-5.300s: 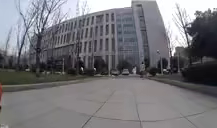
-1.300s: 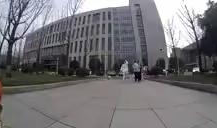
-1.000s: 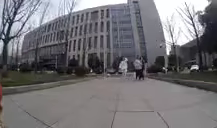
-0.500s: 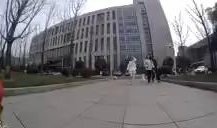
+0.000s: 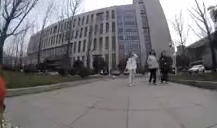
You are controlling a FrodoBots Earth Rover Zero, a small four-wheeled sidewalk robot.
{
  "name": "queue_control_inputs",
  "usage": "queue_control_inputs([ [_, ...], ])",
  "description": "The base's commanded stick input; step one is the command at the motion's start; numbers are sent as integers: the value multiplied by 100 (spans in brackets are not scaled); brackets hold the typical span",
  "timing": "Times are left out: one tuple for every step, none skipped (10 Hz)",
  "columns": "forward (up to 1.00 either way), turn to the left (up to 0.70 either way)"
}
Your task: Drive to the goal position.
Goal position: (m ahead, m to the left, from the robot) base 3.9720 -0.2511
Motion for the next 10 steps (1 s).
queue_control_inputs([
  [70, 0],
  [70, 0],
  [70, 0],
  [70, 0],
  [70, 0],
  [70, 0],
  [70, 0],
  [70, 0],
  [70, 0],
  [70, 0],
])
